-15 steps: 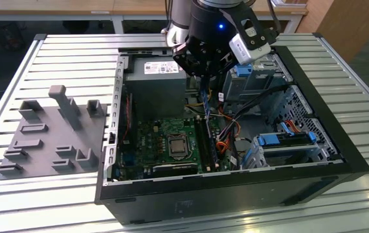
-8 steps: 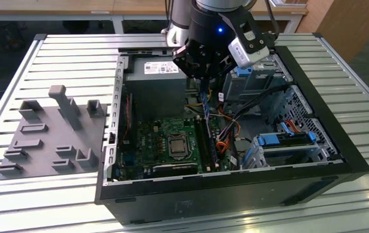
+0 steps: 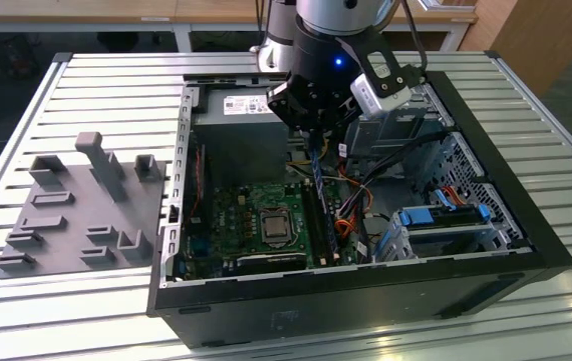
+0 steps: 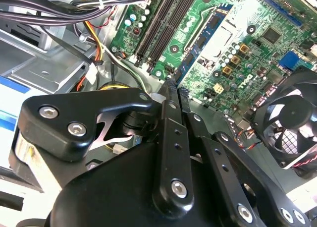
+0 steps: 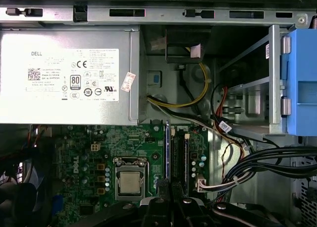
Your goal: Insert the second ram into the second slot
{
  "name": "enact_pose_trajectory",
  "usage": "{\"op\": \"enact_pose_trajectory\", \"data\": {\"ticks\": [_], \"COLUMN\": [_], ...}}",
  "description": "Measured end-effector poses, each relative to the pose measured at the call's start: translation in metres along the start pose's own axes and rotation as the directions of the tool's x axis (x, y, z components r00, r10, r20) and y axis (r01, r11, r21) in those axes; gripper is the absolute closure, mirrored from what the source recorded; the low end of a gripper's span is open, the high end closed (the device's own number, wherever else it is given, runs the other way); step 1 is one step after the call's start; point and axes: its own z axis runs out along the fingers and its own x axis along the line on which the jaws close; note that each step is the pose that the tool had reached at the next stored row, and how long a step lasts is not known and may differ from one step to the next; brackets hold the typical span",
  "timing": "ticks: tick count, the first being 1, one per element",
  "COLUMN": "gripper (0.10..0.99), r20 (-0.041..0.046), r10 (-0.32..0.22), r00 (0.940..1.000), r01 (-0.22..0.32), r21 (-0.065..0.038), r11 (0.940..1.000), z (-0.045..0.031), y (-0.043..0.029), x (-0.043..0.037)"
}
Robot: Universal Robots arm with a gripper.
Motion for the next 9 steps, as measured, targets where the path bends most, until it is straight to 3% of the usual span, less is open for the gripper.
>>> {"op": "enact_pose_trajectory", "data": {"ticks": [9], "gripper": [0.953], "r20": [0.0], "r10": [0.0], "r00": [1.0], "r01": [0.0], "r21": [0.0], "r11": [1.0], "z": [0.0037], "y": [-0.0001], "x": [0.0]}}
